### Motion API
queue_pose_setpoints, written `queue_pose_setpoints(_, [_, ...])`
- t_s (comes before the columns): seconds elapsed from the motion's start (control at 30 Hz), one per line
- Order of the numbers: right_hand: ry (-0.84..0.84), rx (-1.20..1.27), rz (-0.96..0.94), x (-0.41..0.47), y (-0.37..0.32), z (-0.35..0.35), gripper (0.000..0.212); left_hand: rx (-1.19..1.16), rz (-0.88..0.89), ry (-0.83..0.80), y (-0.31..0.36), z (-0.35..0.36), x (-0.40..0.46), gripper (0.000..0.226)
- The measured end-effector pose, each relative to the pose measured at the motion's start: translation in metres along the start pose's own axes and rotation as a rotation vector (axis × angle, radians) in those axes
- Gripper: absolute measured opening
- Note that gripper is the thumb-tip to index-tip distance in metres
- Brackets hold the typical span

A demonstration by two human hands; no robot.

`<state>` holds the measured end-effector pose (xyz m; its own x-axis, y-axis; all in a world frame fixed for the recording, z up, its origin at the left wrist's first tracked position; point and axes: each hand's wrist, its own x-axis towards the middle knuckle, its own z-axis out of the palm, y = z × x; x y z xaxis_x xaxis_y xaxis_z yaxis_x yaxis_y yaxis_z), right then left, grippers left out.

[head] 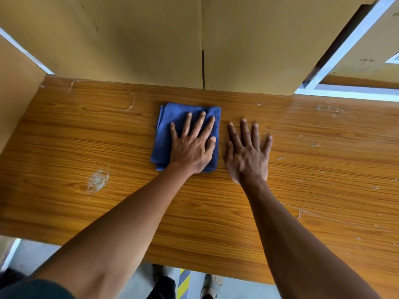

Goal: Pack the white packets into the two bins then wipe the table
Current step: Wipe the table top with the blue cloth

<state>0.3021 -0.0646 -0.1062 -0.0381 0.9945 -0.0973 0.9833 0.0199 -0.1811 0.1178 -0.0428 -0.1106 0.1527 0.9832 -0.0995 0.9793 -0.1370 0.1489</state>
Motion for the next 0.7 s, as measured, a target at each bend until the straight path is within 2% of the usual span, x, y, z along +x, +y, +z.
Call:
queue_pose_setpoints(0.27, [0.018, -0.021, -0.001, 0.002, 0.002, 0.005, 0.059, -0.012, -0.088, -0.047, -0.001, -0.015, 0.081, 0.073])
queue_pose_setpoints(0.37, [0.025, -0.012, -0.003, 0.0, 0.002, 0.005, 0.059, -0.035, -0.065, -0.06, -0.001, -0.012, 0.064, 0.072])
queue_pose_setpoints(0.53, [0.042, -0.01, 0.002, 0.0, 0.002, 0.006, 0.058, -0.021, -0.014, 0.008, 0.003, 0.003, -0.001, 0.072])
queue_pose_setpoints(0.7, [0.046, -0.019, -0.002, 0.001, 0.003, 0.009, 0.058, -0.059, -0.071, -0.026, -0.001, -0.012, 0.057, 0.063])
